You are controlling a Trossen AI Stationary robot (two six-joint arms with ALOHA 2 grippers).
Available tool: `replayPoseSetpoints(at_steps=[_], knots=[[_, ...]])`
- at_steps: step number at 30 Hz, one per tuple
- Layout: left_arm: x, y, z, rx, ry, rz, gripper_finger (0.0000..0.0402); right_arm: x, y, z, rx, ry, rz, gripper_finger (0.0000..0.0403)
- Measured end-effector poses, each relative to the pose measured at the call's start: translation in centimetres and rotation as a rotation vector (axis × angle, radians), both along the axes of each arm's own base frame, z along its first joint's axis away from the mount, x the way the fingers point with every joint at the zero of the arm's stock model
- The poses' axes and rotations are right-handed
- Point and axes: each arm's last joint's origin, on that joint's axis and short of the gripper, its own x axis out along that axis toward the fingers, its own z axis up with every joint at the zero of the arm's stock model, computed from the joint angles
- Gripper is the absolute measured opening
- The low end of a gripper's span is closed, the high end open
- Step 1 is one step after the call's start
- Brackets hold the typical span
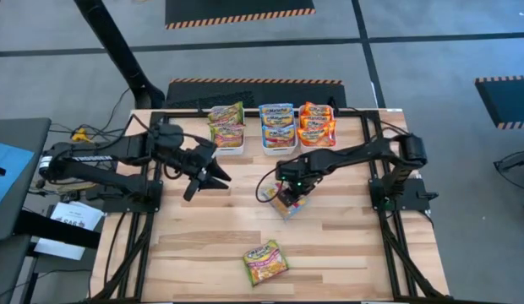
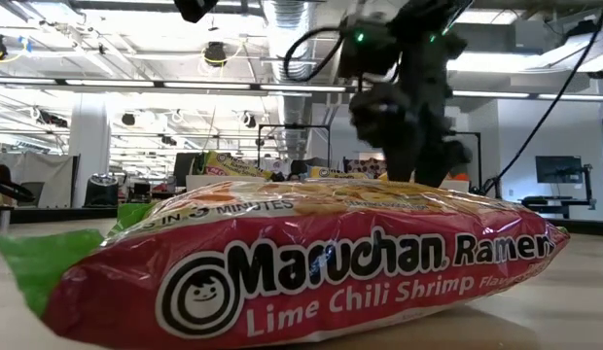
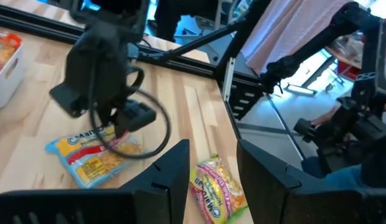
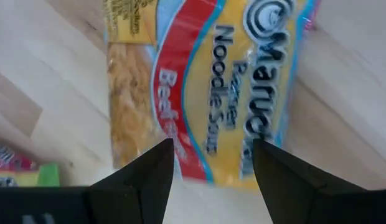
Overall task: Sort Maruchan noodles
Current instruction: Put the blue noodle pack into the middle white bin
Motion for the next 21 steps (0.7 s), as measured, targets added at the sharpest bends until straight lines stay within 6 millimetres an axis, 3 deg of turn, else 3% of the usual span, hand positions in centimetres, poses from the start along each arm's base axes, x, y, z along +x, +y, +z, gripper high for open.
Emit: replayPoseSetpoints(at_steps=[13, 17, 21], knots=[[0.1, -0.8, -0.1, 0.022, 0.004, 0.03, 0.0117, 1.6, -0.1, -4.1, 0.09, 0.07, -0.046, 0.0236], [0.1, -0.7, -0.1, 0.025, 0.004, 0.041, 0.0117, 1.6, 0.0, -4.1, 0.099, 0.065, -0.072, 0.02], [0.1, -0.7, -0.1, 0.031, 0.005, 0.059, 0.0117, 1.7, 0.0, -4.1, 0.107, 0.058, -0.091, 0.0134]])
